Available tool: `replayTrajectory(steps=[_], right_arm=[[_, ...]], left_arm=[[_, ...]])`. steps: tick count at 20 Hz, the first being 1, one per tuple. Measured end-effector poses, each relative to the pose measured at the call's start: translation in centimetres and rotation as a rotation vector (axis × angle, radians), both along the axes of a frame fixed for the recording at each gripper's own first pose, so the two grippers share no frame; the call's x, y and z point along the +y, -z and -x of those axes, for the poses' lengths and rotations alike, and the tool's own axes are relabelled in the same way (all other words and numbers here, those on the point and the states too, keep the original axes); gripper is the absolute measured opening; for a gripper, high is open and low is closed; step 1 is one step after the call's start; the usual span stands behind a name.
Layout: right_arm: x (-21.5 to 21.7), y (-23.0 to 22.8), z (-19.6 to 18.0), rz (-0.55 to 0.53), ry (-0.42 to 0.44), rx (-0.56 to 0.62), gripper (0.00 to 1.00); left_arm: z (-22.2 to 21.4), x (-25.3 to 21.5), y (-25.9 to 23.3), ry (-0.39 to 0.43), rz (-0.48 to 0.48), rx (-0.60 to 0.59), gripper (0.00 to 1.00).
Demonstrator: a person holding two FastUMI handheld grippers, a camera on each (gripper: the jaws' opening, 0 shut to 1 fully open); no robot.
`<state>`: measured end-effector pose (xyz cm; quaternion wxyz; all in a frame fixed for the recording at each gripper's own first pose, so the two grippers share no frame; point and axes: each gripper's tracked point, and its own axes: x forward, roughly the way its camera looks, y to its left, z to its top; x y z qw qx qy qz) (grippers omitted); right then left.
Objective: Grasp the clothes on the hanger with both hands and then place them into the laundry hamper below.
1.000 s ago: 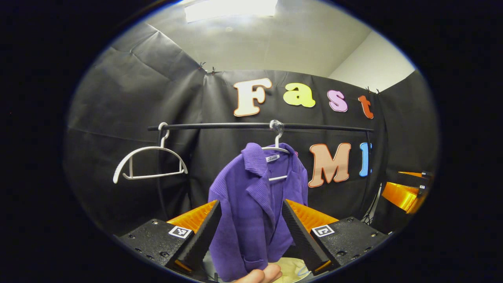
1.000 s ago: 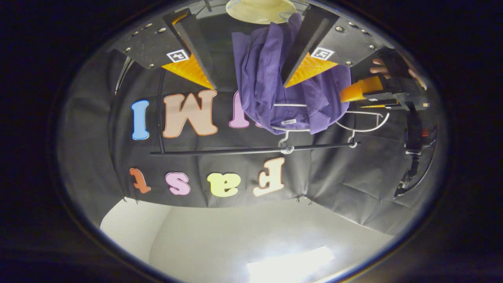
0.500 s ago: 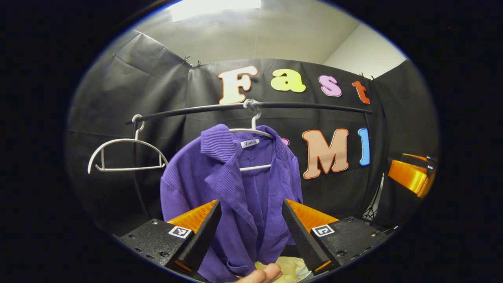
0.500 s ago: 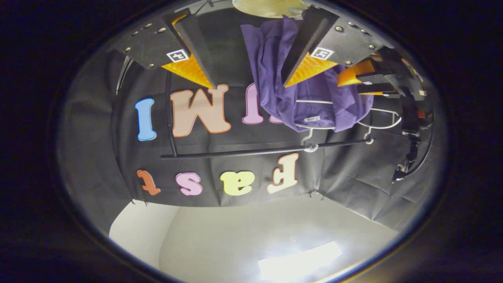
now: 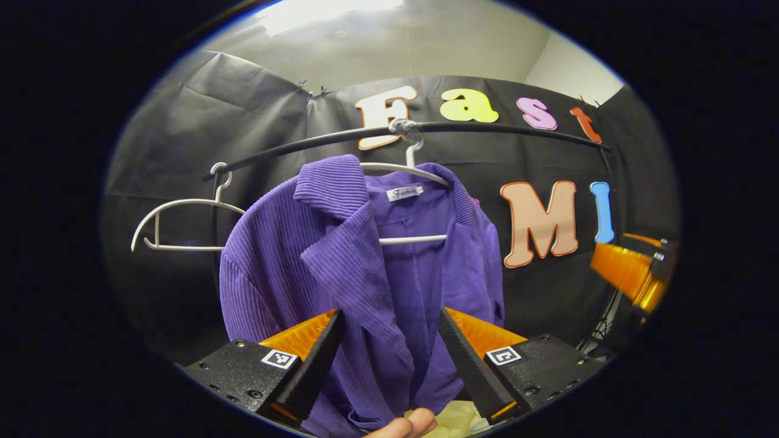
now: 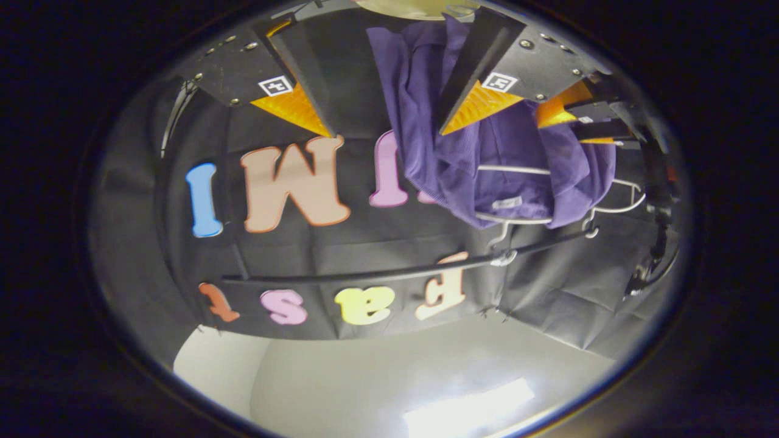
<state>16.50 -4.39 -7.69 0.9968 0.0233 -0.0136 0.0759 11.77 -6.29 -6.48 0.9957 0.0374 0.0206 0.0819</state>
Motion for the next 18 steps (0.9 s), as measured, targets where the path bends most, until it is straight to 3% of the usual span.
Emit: replayTrajectory(steps=[5,7,10,11,14,16,18], right_arm=[[5.9,3.9,-5.3,-0.004,-0.155,0.106,0.97],[7.5,4.0,-6.7,-0.016,-0.179,0.099,0.97],[9.4,5.1,-9.0,-0.003,-0.2,0.122,0.95],[10.0,5.2,-9.7,-0.004,-0.205,0.125,0.95],[11.4,5.6,-12.0,-0.01,-0.213,0.151,0.95],[13.0,6.3,-12.4,-0.012,-0.257,0.18,0.97],[13.1,6.6,-12.1,-0.012,-0.242,0.199,0.35]], left_arm=[[-2.2,0.2,-0.7,0.017,0.015,-0.014,0.96],[-2.9,1.4,-0.7,-0.009,0.015,-0.021,0.99],[-3.6,1.9,-1.1,0.001,0.023,-0.04,0.9],[-3.8,1.9,-1.4,0.015,0.03,-0.05,0.79],[-4.5,1.7,-1.5,0.062,0.048,-0.048,0.58],[-5.1,1.6,-1.8,0.09,0.083,-0.064,0.32],[-4.8,1.4,-1.4,0.124,0.117,-0.034,0.05]])
